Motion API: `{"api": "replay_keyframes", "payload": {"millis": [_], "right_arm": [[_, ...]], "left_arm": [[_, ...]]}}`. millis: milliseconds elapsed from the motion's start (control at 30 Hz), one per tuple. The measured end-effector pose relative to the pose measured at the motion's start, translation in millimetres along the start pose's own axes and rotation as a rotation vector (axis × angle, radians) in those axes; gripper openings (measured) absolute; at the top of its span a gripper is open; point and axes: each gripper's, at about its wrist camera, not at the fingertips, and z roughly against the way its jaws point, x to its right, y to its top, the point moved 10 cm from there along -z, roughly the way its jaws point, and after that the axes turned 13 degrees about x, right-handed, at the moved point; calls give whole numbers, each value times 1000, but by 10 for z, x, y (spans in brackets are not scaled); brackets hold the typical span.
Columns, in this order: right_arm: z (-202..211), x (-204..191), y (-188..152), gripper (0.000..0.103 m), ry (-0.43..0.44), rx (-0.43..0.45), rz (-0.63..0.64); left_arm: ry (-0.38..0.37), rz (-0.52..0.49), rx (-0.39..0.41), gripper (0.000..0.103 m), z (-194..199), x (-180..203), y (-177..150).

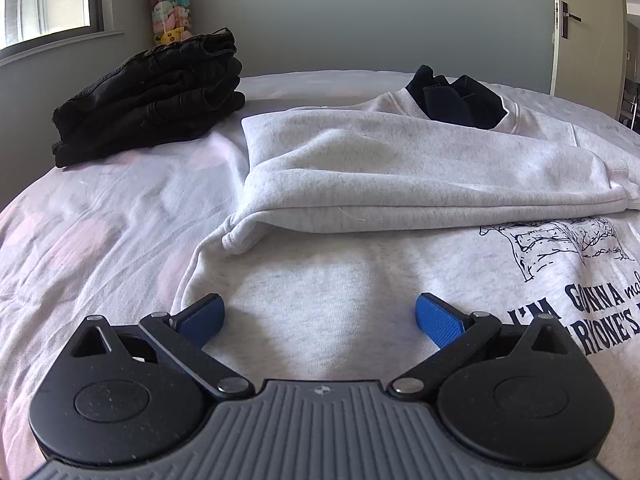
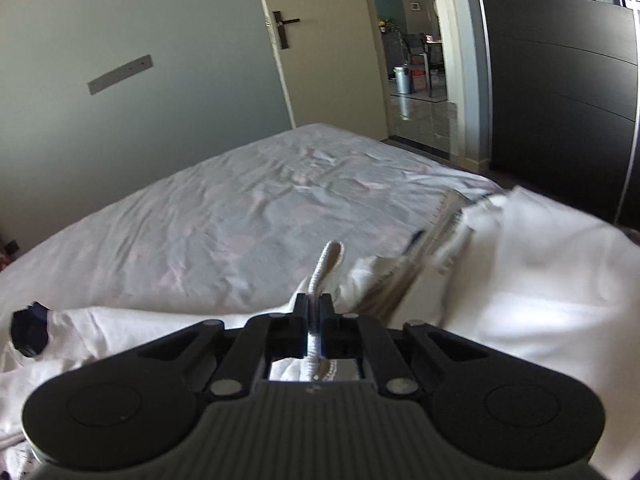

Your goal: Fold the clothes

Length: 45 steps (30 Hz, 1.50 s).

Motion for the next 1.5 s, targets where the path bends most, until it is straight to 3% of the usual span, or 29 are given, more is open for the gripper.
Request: {"api": "replay_keyframes", "payload": {"millis": [233, 367, 567, 767, 967, 1300, 1500], "right_arm": [[113, -1544, 773, 5, 258, 96, 74], [244, -2579, 960, 5, 409, 125, 120], [398, -4009, 635, 5, 594, 100, 190], [286, -4975, -224, 5, 659, -19, 210], [95, -5469, -1026, 5, 647, -136, 254], [-128, -5783, -1526, 5, 636, -193, 324], [-246, -5871, -1929, 6, 672, -305, 312]], "left_arm": [[1, 0, 0, 103, -3, 4, 2], [1, 0, 0, 103, -4, 1, 1], [1, 2, 2, 103, -1, 1, 0], [1, 2, 7, 103, 3, -1, -5], [1, 2, 14, 103, 11, -2, -10], [0, 2, 17, 103, 9, -5, -10], [0, 1, 17, 103, 11, -4, -11]]}}
